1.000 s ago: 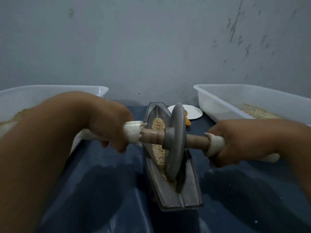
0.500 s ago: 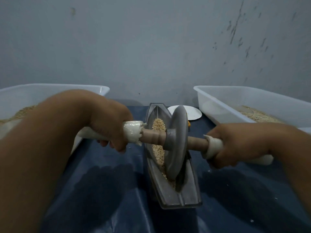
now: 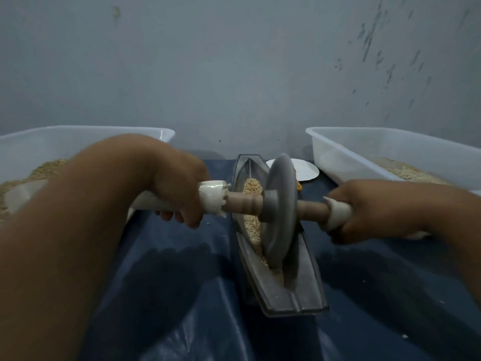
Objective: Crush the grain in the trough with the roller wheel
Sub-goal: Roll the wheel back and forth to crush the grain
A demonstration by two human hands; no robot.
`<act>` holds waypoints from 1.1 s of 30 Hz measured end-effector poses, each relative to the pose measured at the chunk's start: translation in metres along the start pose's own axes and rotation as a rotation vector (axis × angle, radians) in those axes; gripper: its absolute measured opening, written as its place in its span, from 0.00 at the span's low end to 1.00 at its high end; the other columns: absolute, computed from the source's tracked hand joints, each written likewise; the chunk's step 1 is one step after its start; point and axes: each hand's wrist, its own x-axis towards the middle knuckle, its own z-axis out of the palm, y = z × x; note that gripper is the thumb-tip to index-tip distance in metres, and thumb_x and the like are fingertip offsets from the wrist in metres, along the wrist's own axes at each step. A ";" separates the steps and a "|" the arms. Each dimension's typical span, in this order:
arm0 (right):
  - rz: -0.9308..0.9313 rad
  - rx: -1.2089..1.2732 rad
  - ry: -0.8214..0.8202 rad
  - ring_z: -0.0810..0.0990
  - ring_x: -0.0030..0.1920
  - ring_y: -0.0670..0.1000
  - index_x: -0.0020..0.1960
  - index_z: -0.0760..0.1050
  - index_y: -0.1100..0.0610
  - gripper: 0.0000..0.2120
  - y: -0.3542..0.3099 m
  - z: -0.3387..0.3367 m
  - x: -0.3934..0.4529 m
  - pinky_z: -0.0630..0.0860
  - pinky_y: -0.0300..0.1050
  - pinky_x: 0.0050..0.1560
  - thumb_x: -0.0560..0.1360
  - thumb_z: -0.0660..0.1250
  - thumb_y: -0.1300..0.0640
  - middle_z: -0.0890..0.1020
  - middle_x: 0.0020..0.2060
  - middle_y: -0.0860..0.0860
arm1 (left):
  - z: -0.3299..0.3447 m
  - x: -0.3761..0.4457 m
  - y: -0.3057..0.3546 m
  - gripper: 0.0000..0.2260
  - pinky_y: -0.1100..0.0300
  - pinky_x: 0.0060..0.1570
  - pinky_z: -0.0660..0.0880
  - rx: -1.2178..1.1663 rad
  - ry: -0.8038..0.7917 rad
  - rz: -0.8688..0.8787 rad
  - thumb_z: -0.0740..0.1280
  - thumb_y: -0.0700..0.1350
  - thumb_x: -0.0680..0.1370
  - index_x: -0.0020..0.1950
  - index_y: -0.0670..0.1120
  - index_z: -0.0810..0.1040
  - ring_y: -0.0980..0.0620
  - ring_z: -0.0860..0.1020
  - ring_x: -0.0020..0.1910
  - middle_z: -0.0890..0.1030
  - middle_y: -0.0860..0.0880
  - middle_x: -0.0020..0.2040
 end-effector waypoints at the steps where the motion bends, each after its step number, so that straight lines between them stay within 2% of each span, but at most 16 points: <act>1: 0.004 0.065 -0.106 0.80 0.32 0.42 0.41 0.78 0.40 0.10 0.001 -0.003 -0.007 0.75 0.38 0.35 0.65 0.76 0.52 0.83 0.32 0.43 | -0.003 -0.004 0.002 0.06 0.61 0.33 0.78 0.006 -0.008 0.015 0.75 0.44 0.67 0.41 0.47 0.80 0.55 0.79 0.27 0.81 0.51 0.29; 2: 0.001 0.118 -0.181 0.81 0.32 0.43 0.40 0.78 0.38 0.11 0.001 -0.004 -0.010 0.75 0.38 0.35 0.65 0.76 0.53 0.83 0.33 0.43 | -0.005 -0.007 0.004 0.07 0.62 0.33 0.77 0.012 -0.005 0.025 0.75 0.44 0.67 0.40 0.47 0.80 0.55 0.79 0.27 0.81 0.52 0.29; 4: -0.014 0.147 -0.195 0.81 0.33 0.43 0.39 0.78 0.37 0.12 0.003 -0.002 -0.007 0.74 0.38 0.35 0.66 0.76 0.54 0.84 0.34 0.44 | -0.004 -0.005 0.005 0.07 0.63 0.32 0.75 0.015 0.027 0.030 0.75 0.44 0.68 0.40 0.48 0.79 0.56 0.79 0.27 0.80 0.52 0.28; 6: -0.007 0.072 -0.034 0.80 0.33 0.42 0.39 0.78 0.41 0.10 0.005 0.006 0.009 0.73 0.38 0.35 0.66 0.77 0.53 0.83 0.33 0.44 | -0.001 0.002 0.004 0.06 0.65 0.30 0.73 0.024 0.084 0.020 0.75 0.43 0.68 0.41 0.49 0.78 0.56 0.78 0.27 0.80 0.53 0.28; 8: 0.010 -0.031 0.128 0.80 0.37 0.45 0.40 0.76 0.46 0.09 0.005 0.011 0.030 0.75 0.44 0.39 0.67 0.77 0.52 0.81 0.35 0.44 | 0.004 0.014 0.000 0.07 0.66 0.28 0.70 0.033 0.180 -0.007 0.74 0.43 0.69 0.43 0.49 0.78 0.55 0.77 0.28 0.79 0.53 0.31; 10: 0.031 -0.110 0.171 0.80 0.41 0.49 0.39 0.74 0.47 0.10 0.003 0.008 0.049 0.76 0.46 0.44 0.67 0.76 0.52 0.81 0.38 0.46 | 0.010 0.025 -0.004 0.09 0.63 0.30 0.68 0.047 0.322 -0.041 0.74 0.44 0.69 0.45 0.52 0.77 0.54 0.76 0.32 0.77 0.53 0.34; 12: 0.042 -0.153 0.178 0.78 0.39 0.49 0.36 0.72 0.46 0.13 0.000 0.003 0.065 0.74 0.45 0.42 0.67 0.77 0.50 0.79 0.38 0.46 | 0.016 0.034 -0.007 0.10 0.60 0.36 0.68 0.068 0.444 -0.068 0.73 0.45 0.69 0.48 0.54 0.78 0.52 0.76 0.37 0.76 0.54 0.37; 14: 0.028 -0.188 0.207 0.76 0.38 0.48 0.35 0.72 0.46 0.13 -0.004 0.000 0.076 0.71 0.44 0.40 0.66 0.77 0.47 0.78 0.36 0.45 | 0.021 0.040 -0.011 0.11 0.59 0.40 0.69 0.060 0.488 -0.088 0.73 0.45 0.69 0.50 0.55 0.78 0.50 0.76 0.41 0.77 0.53 0.39; 17: 0.009 -0.189 0.192 0.79 0.37 0.49 0.38 0.76 0.49 0.13 -0.007 -0.005 0.076 0.74 0.45 0.39 0.66 0.77 0.44 0.81 0.35 0.48 | 0.019 0.039 -0.012 0.12 0.58 0.42 0.73 0.043 0.430 -0.081 0.75 0.45 0.69 0.50 0.53 0.79 0.49 0.78 0.42 0.79 0.51 0.42; 19: 0.034 -0.099 0.024 0.82 0.33 0.49 0.41 0.78 0.50 0.11 -0.007 -0.011 0.062 0.76 0.43 0.36 0.66 0.78 0.47 0.83 0.32 0.49 | 0.014 0.031 -0.011 0.10 0.61 0.37 0.74 0.014 0.311 -0.044 0.76 0.44 0.69 0.46 0.51 0.79 0.52 0.79 0.36 0.81 0.51 0.37; 21: 0.056 -0.021 -0.190 0.82 0.31 0.48 0.40 0.80 0.50 0.10 -0.009 -0.019 0.043 0.77 0.40 0.33 0.64 0.79 0.51 0.84 0.31 0.50 | 0.007 0.018 -0.008 0.08 0.62 0.32 0.77 -0.029 0.106 -0.029 0.76 0.44 0.68 0.43 0.49 0.80 0.55 0.80 0.28 0.82 0.51 0.31; 23: 0.032 0.011 -0.355 0.84 0.33 0.49 0.38 0.82 0.49 0.10 -0.011 -0.025 0.027 0.78 0.40 0.36 0.60 0.79 0.50 0.85 0.35 0.51 | 0.002 0.005 -0.005 0.07 0.56 0.38 0.81 -0.061 -0.069 -0.011 0.76 0.44 0.68 0.41 0.49 0.80 0.53 0.81 0.30 0.83 0.50 0.32; 25: -0.011 -0.010 -0.428 0.85 0.35 0.49 0.38 0.82 0.46 0.11 -0.015 -0.029 0.019 0.78 0.40 0.39 0.57 0.78 0.46 0.86 0.37 0.51 | 0.000 0.001 -0.003 0.06 0.55 0.40 0.80 -0.050 -0.080 0.016 0.76 0.45 0.68 0.40 0.49 0.80 0.53 0.82 0.32 0.83 0.50 0.33; 28: 0.036 -0.092 -0.283 0.84 0.32 0.46 0.40 0.80 0.47 0.10 -0.015 -0.023 0.030 0.76 0.38 0.35 0.64 0.78 0.48 0.84 0.31 0.47 | 0.006 0.010 -0.004 0.08 0.60 0.35 0.76 -0.026 0.053 -0.006 0.76 0.46 0.68 0.42 0.51 0.79 0.55 0.81 0.31 0.83 0.52 0.32; 30: 0.039 -0.180 -0.039 0.82 0.32 0.47 0.43 0.78 0.48 0.09 -0.013 -0.014 0.045 0.75 0.40 0.34 0.67 0.77 0.49 0.83 0.32 0.47 | 0.014 0.024 -0.008 0.08 0.62 0.33 0.74 -0.043 0.178 -0.054 0.76 0.45 0.68 0.42 0.51 0.78 0.54 0.80 0.31 0.82 0.51 0.34; 33: -0.055 -0.318 0.337 0.79 0.41 0.51 0.43 0.75 0.47 0.07 -0.004 -0.003 0.061 0.73 0.44 0.39 0.71 0.72 0.48 0.81 0.40 0.46 | 0.024 0.038 -0.012 0.10 0.60 0.34 0.69 -0.035 0.364 -0.119 0.75 0.43 0.69 0.40 0.51 0.74 0.52 0.77 0.36 0.78 0.51 0.38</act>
